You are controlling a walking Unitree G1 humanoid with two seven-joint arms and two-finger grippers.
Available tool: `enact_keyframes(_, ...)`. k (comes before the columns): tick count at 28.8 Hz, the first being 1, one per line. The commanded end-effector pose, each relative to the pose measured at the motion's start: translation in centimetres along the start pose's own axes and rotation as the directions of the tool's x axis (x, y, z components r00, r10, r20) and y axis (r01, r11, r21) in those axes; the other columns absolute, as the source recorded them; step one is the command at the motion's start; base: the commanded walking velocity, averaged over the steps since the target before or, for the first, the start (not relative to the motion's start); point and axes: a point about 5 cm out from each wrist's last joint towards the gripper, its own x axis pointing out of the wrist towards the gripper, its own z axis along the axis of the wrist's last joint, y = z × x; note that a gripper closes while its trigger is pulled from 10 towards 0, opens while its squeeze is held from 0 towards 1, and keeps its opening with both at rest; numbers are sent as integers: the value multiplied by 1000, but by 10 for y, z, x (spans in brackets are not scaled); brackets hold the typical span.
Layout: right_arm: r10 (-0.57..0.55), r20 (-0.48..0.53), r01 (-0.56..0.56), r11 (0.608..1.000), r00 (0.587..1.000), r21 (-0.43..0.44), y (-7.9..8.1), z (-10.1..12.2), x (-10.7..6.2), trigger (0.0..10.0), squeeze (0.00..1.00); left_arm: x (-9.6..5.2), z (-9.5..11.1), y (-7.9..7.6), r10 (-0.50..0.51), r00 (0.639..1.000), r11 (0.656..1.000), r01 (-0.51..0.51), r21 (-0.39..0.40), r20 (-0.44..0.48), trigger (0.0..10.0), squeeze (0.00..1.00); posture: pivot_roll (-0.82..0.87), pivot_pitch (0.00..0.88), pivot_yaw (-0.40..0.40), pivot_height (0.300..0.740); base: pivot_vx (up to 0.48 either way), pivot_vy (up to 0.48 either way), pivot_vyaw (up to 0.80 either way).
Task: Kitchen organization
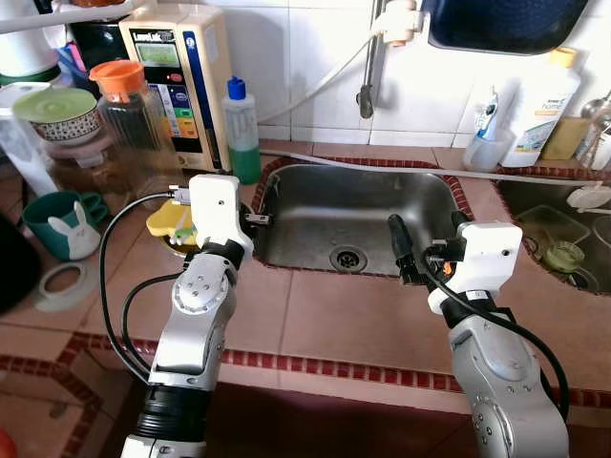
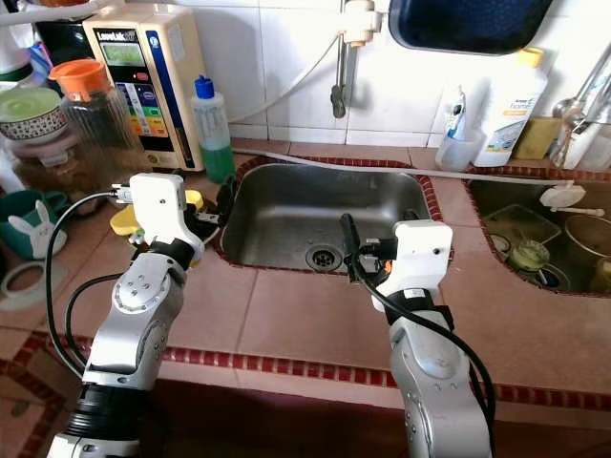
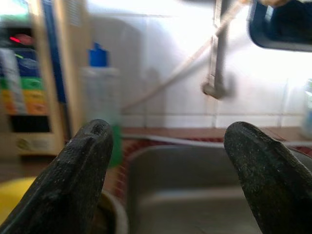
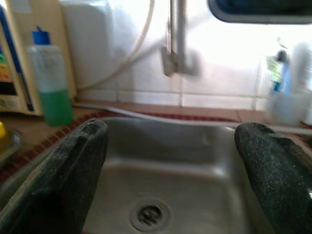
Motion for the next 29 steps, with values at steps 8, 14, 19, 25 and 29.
enact_keyframes(8,-5,3,5,1000,1000,-4,-2,1,0,10000,0,4,6,2,19,1000,1000,-20,23,22,10000,0,6,0,20,740,0,0,0)
enact_keyframes(14,12,12,-12,1000,1000,-2,0,2,2,10000,0,4,-1,15,76,997,994,-77,82,13,10000,0,10,0,16,740,0,0,0)
enact_keyframes(19,12,22,-12,1000,1000,-7,0,3,4,10000,0,5,-5,18,81,997,993,-81,90,4,10000,0,14,0,16,740,0,0,571)
enact_keyframes(25,11,24,-11,1000,1000,-8,0,3,5,10000,0,8,-6,18,86,996,992,-86,89,6,10000,0,15,0,16,740,0,0,509)
enact_keyframes(29,7,28,-8,1000,1000,5,0,3,5,10000,0,10,-5,19,99,995,990,-99,96,13,10000,0,13,0,16,740,0,0,0)
